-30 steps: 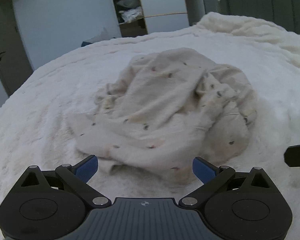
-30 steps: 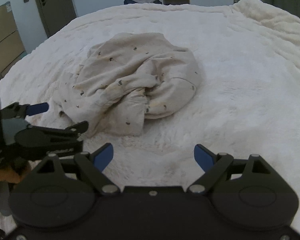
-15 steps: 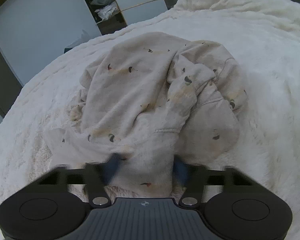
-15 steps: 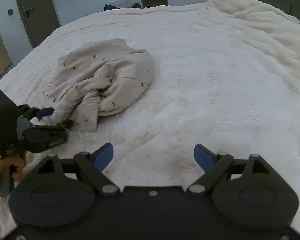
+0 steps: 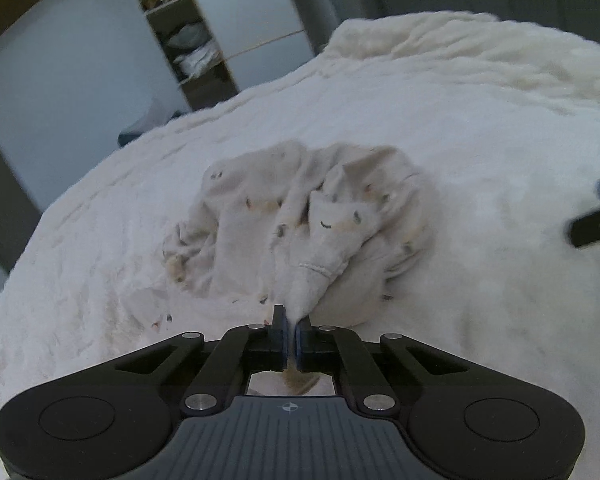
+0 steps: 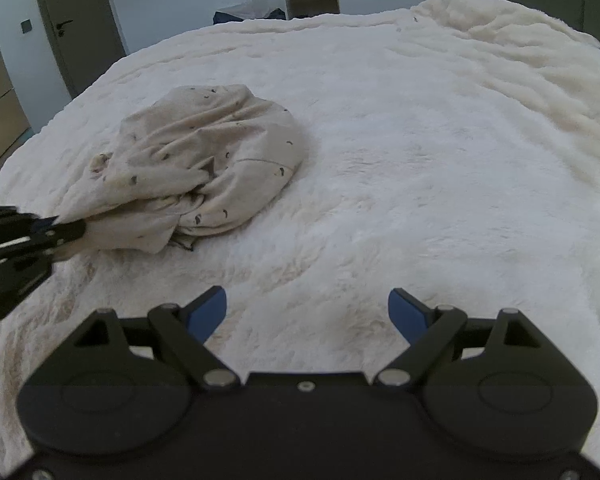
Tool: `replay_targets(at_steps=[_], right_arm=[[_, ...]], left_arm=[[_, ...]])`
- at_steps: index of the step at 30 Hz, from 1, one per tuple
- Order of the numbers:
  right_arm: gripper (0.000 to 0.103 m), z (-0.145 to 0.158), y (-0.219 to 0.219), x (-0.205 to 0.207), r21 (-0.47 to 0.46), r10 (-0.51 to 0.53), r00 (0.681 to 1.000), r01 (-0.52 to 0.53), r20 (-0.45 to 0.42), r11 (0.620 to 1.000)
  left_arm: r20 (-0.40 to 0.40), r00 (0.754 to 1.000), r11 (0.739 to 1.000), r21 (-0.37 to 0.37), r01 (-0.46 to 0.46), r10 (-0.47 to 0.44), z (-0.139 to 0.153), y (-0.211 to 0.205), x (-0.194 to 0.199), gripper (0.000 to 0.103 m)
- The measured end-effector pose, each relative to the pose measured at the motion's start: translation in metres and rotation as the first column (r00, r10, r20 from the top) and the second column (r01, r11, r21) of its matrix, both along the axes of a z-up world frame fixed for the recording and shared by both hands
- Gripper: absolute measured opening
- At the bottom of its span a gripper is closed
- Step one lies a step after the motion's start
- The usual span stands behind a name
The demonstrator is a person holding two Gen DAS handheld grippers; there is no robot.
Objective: Fold clothes
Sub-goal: 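Grasp the beige shirt edge with the left gripper and lift it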
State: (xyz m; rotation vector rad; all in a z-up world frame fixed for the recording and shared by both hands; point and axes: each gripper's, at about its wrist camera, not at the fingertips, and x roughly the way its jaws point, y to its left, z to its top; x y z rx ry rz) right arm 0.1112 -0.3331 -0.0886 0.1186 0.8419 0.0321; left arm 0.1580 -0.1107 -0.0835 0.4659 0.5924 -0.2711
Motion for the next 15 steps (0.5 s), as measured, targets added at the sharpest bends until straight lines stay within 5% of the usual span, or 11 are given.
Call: replay_targets(at_steps=[10, 12, 15], right_arm=[[0.087, -0.002, 0.004, -0.017, -0.065, 0.016, 1.0, -0.016, 0.009, 0.998], [0.087, 0.0, 0.005, -0.025, -0.08, 0.025, 0.999, -0.023, 0.023, 0.997], [0.087, 0.001, 0.007, -0.042, -0.067, 0.05, 0.998, -0.047, 0.043, 0.997]], left_arm=[[0.027, 0.977, 0.965, -0.155, 0.214, -0.212, 0.06, 0.011, -0.095, 0.003], [0.013, 0.963, 0.948, -0.172, 0.269, -0.271, 0.053, 0.017, -0.11, 0.009], [0.03, 0.968, 0.961, -0.123, 0.25, -0.248, 0.032, 0.033, -0.115, 0.042]])
